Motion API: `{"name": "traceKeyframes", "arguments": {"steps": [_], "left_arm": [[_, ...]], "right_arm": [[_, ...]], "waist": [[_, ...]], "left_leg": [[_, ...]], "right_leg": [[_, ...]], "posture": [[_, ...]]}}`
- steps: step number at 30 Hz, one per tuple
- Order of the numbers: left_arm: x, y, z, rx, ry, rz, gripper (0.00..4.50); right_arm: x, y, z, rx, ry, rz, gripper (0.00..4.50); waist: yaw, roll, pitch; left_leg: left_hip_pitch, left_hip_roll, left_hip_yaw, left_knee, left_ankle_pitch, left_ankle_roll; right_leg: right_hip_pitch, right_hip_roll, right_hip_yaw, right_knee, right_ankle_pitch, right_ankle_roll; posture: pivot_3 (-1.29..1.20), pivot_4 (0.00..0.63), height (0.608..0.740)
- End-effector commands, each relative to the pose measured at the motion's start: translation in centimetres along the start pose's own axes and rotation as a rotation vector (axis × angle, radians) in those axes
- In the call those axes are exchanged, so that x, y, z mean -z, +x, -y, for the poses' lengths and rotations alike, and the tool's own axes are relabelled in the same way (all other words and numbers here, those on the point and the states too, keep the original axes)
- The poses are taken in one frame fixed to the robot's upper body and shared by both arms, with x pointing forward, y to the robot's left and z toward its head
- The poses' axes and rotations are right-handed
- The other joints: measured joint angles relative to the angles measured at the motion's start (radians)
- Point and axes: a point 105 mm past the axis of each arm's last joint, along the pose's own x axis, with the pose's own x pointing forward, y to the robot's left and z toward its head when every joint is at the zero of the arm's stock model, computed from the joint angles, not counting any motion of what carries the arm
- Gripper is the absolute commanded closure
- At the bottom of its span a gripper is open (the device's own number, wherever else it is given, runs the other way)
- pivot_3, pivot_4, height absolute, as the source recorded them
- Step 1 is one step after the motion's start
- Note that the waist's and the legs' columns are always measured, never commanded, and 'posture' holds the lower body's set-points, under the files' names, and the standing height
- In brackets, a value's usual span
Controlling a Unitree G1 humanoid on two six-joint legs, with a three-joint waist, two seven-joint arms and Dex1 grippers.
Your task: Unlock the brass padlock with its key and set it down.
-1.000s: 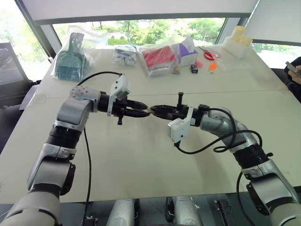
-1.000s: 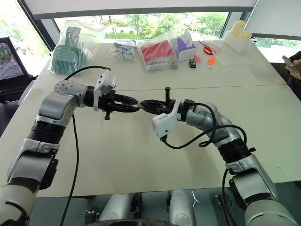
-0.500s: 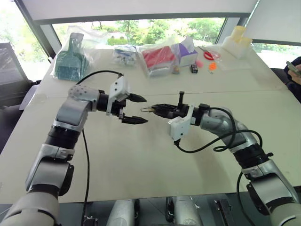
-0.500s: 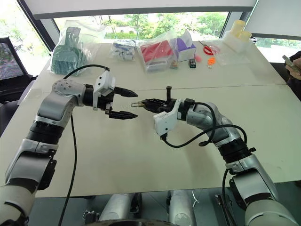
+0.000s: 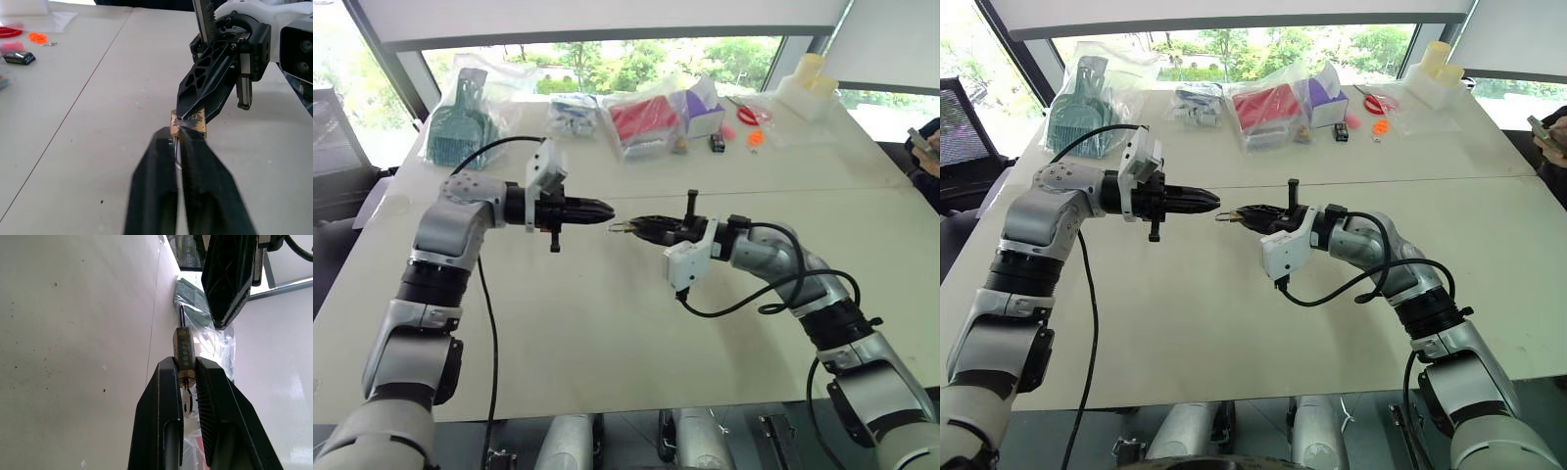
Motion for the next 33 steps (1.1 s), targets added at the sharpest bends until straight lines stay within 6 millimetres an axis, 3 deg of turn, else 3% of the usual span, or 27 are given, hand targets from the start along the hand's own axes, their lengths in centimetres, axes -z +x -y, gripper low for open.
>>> {"name": "traceKeyframes", "arguments": {"steps": [1,9,18,33], "left_arm": [[-0.3,0.4,0.7,0.033,0.037,-0.009,4.46],[1.4,1.0,1.4,0.069,0.035,-0.074,4.46],[1.2,1.6,-0.3,-0.031,0.056,-0.037,4.46],[1.9,0.8,-0.7,-0.061,0.062,-0.064,4.46]], "right_arm": [[-0.3,-0.2,1.7,0.047,-0.025,0.016,4.5],[-0.4,-0.3,1.7,0.047,-0.025,0.018,4.5],[-0.6,-0.2,1.8,0.048,-0.024,0.025,4.5],[-0.7,0.0,1.8,0.046,-0.02,0.031,4.5]], "waist": [[0.0,0.0,0.0],[-0.001,0.0,0.0],[0.0,0.0,0.0],[-0.001,0.0,0.0]], "left_leg": [[0.0,0.0,0.0,0.0,0.0,0.0],[0.0,0.0,0.0,0.0,0.0,0.0],[0.0,0.0,0.0,0.0,0.0,0.0],[0.0,0.0,0.0,0.0,0.0,0.0]], "right_leg": [[0.0,0.0,0.0,0.0,0.0,0.0],[0.0,0.0,0.0,0.0,0.0,0.0],[0.0,0.0,0.0,0.0,0.0,0.0],[0.0,0.0,0.0,0.0,0.0,0.0]], "posture": [[0.0,0.15,0.74],[0.0,0.15,0.74],[0.0,0.15,0.74],[0.0,0.15,0.74]]}}
